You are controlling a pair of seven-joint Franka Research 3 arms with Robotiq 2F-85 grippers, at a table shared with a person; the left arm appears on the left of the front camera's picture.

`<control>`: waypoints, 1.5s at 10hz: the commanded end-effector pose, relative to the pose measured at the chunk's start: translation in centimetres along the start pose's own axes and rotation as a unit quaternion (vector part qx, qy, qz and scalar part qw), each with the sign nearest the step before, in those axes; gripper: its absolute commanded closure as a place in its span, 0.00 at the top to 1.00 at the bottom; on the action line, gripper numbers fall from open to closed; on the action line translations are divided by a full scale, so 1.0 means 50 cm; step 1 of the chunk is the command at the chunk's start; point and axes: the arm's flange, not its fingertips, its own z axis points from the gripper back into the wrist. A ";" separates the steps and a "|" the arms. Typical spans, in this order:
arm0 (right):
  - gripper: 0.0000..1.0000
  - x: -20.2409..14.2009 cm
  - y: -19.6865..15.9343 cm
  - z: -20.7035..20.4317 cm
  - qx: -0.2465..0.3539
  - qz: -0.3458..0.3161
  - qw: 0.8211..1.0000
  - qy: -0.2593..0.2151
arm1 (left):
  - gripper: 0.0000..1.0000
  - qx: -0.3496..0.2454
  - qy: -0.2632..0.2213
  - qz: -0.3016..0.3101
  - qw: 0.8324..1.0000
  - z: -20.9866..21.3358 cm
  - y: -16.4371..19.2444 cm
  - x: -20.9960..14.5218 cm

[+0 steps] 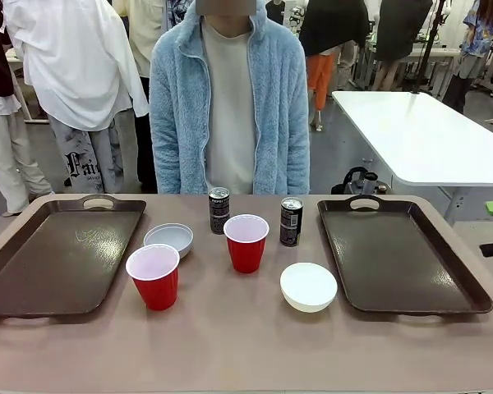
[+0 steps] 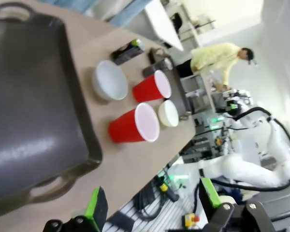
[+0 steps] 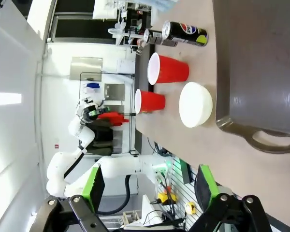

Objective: Prepare tableware on both trays.
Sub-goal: Pick up a Picnic Bowl from the table and place it on a Handle tray.

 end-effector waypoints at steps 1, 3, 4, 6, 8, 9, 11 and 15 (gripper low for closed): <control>1.00 -0.095 -0.022 -0.037 -0.005 0.017 1.000 0.024 | 1.00 0.020 0.009 -0.012 1.000 -0.043 -0.010 -0.104; 1.00 -0.111 -0.018 -0.016 -0.014 0.042 0.998 0.047 | 1.00 0.029 0.003 -0.009 1.000 -0.031 -0.005 -0.110; 1.00 -0.121 -0.008 -0.015 -0.037 0.099 0.992 0.062 | 1.00 0.041 0.005 -0.043 0.998 -0.037 -0.020 -0.114; 1.00 -0.045 -0.014 0.022 -0.004 0.017 0.999 0.038 | 1.00 0.023 0.002 0.005 1.000 0.030 0.008 -0.023; 1.00 -0.045 -0.014 0.022 -0.004 0.017 0.999 0.038 | 1.00 0.023 0.002 0.005 1.000 0.030 0.008 -0.023; 1.00 -0.045 -0.014 0.022 -0.004 0.017 0.999 0.038 | 1.00 0.023 0.002 0.005 1.000 0.030 0.008 -0.023; 1.00 -0.045 -0.014 0.022 -0.004 0.017 0.999 0.038 | 1.00 0.023 0.002 0.005 1.000 0.030 0.008 -0.023; 1.00 -0.021 0.040 -0.031 -0.072 0.013 0.994 0.079 | 1.00 0.023 0.002 0.005 1.000 0.030 0.008 -0.023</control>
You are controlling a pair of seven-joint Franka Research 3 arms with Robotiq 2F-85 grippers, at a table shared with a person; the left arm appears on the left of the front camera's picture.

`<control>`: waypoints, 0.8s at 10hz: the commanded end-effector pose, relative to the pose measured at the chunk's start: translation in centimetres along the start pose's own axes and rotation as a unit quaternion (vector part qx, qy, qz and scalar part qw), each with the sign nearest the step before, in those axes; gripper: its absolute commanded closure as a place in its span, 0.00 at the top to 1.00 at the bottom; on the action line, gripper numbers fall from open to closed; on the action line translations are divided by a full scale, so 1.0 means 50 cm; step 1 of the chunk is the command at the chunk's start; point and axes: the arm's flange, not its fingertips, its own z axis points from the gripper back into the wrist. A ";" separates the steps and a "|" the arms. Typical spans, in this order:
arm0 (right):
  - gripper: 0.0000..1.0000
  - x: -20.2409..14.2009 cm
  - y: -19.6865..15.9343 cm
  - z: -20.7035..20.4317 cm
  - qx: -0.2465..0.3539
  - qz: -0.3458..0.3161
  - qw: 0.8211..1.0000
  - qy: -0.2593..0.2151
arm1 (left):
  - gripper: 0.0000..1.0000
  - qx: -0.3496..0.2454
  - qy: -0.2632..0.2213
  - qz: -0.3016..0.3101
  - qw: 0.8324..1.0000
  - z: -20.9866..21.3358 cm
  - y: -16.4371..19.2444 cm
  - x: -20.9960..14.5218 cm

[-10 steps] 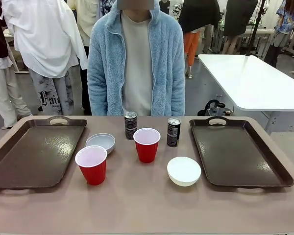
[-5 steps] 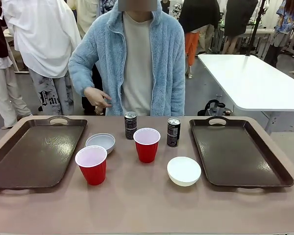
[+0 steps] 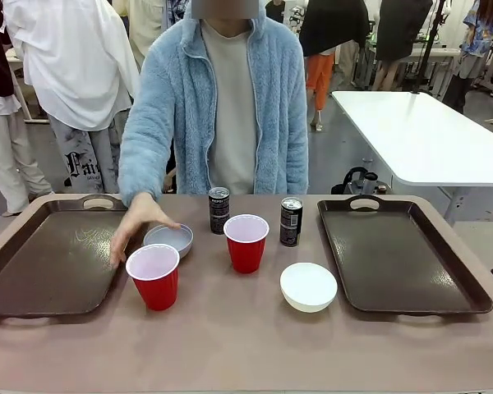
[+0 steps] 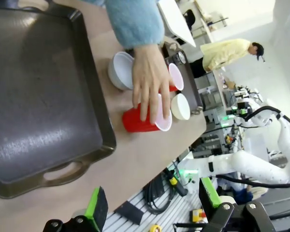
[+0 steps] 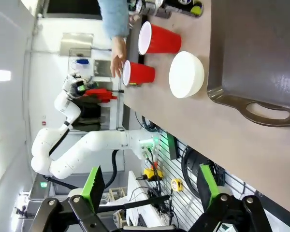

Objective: Prepare tableware on both trays.
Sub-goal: Pick up a Picnic Bowl from the table and place it on a Handle tray.

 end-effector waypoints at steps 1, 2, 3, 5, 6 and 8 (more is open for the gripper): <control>1.00 0.047 0.092 -0.036 -0.077 -0.032 0.996 0.031 | 1.00 -0.003 -0.002 0.004 1.000 0.002 -0.002 0.000; 1.00 0.079 0.144 -0.051 -0.115 -0.053 0.991 0.041 | 1.00 -0.003 -0.002 0.004 1.000 0.002 -0.002 0.000; 1.00 0.116 0.182 -0.067 -0.144 -0.079 0.986 0.030 | 1.00 -0.003 -0.002 0.004 1.000 0.002 -0.002 0.000; 1.00 0.079 0.142 -0.054 -0.111 -0.046 0.992 0.027 | 1.00 -0.003 -0.002 0.004 1.000 0.002 -0.002 0.000; 1.00 0.079 0.142 -0.054 -0.111 -0.046 0.992 0.027 | 1.00 -0.003 -0.002 0.004 1.000 0.002 -0.002 0.000; 1.00 0.079 0.142 -0.054 -0.111 -0.046 0.992 0.027 | 1.00 -0.003 -0.002 0.004 1.000 0.002 -0.002 0.000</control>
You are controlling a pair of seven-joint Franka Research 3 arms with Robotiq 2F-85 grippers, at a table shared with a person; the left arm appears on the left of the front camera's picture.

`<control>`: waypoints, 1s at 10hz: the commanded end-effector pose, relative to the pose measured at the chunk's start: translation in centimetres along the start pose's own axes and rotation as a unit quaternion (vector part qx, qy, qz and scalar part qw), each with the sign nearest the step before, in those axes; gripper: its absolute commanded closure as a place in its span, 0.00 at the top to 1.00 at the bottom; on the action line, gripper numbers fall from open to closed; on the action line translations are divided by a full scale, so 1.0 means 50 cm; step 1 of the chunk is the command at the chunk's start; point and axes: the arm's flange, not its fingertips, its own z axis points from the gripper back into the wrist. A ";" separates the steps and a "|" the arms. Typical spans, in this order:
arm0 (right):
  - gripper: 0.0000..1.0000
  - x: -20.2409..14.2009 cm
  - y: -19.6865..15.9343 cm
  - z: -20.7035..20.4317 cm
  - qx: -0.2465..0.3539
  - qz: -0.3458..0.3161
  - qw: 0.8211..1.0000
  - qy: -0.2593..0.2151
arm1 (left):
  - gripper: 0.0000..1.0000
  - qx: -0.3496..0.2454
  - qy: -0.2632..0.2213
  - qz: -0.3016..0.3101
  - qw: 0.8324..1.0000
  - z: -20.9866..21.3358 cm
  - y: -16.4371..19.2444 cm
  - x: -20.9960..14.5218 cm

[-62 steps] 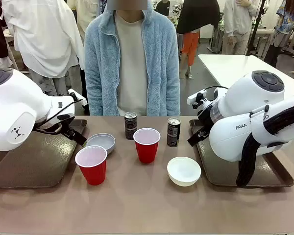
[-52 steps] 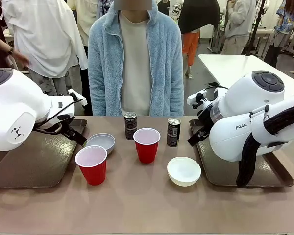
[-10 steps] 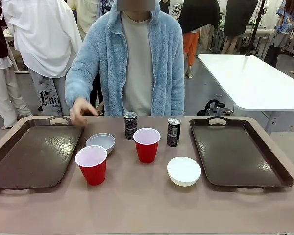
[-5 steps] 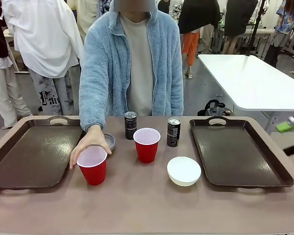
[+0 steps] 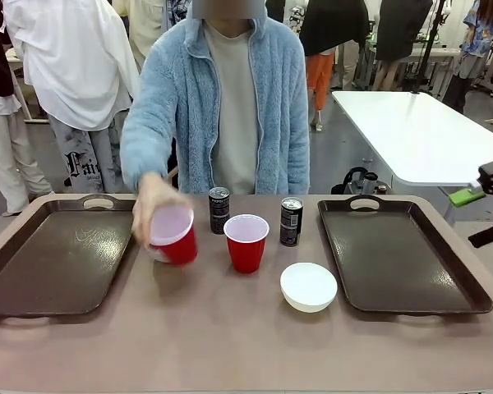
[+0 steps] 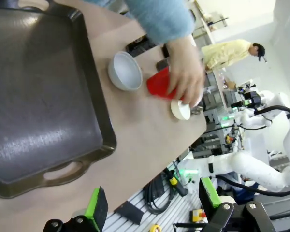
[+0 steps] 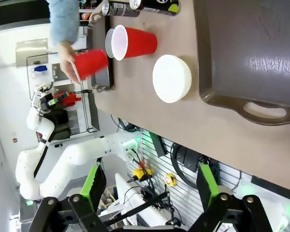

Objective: Prepare tableware on both trays.
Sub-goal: Pick up a Picnic Bowl from the table and place it on a Handle tray.

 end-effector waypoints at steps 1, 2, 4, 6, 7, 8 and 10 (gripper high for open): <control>1.00 -0.006 -0.003 -0.002 0.004 0.009 1.000 0.006 | 1.00 -0.003 -0.003 0.004 1.000 0.002 -0.002 0.000; 1.00 0.000 0.000 0.000 0.000 0.000 1.000 0.000 | 1.00 -0.003 -0.003 0.004 1.000 0.002 -0.002 0.000; 1.00 -0.013 0.100 -0.138 -0.127 0.025 0.992 0.004 | 1.00 -0.003 -0.003 0.004 1.000 0.002 -0.002 0.000; 1.00 -0.031 0.163 -0.217 -0.212 0.033 0.977 0.000 | 1.00 -0.003 -0.003 0.004 1.000 0.002 -0.002 0.000; 1.00 -0.035 0.178 -0.250 -0.238 0.025 0.971 0.000 | 1.00 -0.003 -0.003 0.004 1.000 0.002 -0.002 0.000; 1.00 -0.034 0.200 -0.286 -0.273 0.013 0.962 -0.006 | 1.00 -0.003 -0.003 0.004 1.000 0.002 -0.002 0.000; 1.00 -0.052 0.228 -0.370 -0.329 0.019 0.944 -0.010 | 1.00 -0.003 -0.003 0.004 1.000 0.002 -0.002 0.000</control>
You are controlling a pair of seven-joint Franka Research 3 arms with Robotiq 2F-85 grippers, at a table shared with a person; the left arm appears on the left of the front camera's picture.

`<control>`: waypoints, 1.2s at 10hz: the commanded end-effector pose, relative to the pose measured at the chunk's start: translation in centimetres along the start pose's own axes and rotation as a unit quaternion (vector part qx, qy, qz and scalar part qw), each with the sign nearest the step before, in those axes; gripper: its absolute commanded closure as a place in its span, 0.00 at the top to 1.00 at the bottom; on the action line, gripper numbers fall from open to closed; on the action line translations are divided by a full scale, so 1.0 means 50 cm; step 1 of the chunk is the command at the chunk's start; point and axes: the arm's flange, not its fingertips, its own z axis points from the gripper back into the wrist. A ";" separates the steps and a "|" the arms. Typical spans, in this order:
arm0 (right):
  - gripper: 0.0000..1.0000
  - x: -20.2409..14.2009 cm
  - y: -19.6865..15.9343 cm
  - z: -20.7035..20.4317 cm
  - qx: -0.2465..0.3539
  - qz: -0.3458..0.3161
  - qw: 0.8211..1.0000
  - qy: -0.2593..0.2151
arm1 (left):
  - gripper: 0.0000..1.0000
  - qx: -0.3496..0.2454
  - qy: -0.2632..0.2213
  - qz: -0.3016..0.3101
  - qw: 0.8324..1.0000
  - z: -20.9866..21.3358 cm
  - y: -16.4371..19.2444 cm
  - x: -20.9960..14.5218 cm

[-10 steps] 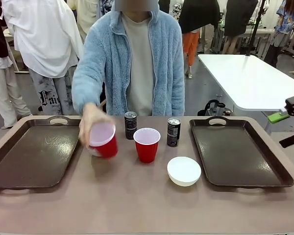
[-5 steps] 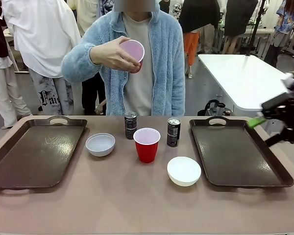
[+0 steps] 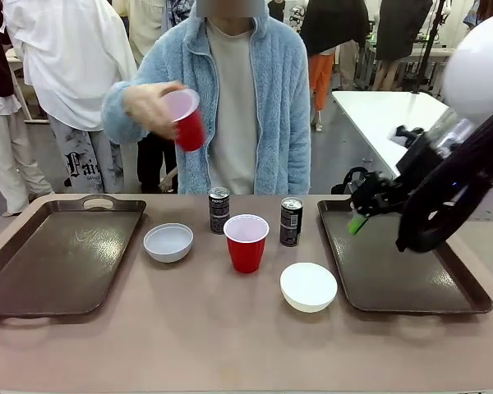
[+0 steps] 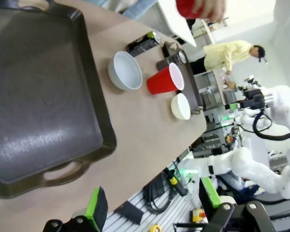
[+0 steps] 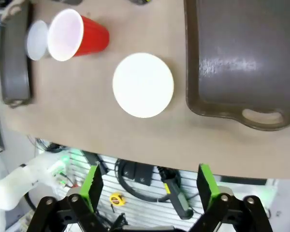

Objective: Prepare tableware on both trays.
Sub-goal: Pick up a Picnic Bowl from the table and place it on a Handle tray.

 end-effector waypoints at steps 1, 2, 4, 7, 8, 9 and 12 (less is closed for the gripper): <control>1.00 -0.037 0.019 -0.098 -0.049 0.001 0.999 -0.002 | 1.00 -0.003 -0.003 0.004 1.000 0.003 -0.002 -0.001; 1.00 -0.027 0.028 -0.123 -0.059 0.012 0.998 -0.008 | 1.00 -0.003 -0.003 0.004 1.000 0.003 -0.002 -0.001; 1.00 -0.007 0.058 -0.057 -0.042 0.014 0.999 0.000 | 1.00 -0.003 -0.003 0.004 1.000 0.003 -0.002 -0.001; 1.00 -0.007 0.058 -0.057 -0.042 0.014 0.999 0.000 | 1.00 -0.003 -0.003 0.004 1.000 0.003 -0.002 -0.001; 1.00 0.004 0.059 -0.065 -0.035 0.026 0.999 0.001 | 1.00 -0.003 -0.003 0.004 1.000 0.003 -0.002 -0.001; 1.00 0.029 0.061 -0.101 -0.077 -0.006 0.996 -0.032 | 1.00 -0.003 -0.003 0.004 1.000 0.003 -0.002 -0.001; 1.00 0.077 0.106 -0.165 -0.097 -0.023 0.994 -0.039 | 1.00 -0.003 -0.003 0.004 1.000 0.003 -0.002 -0.001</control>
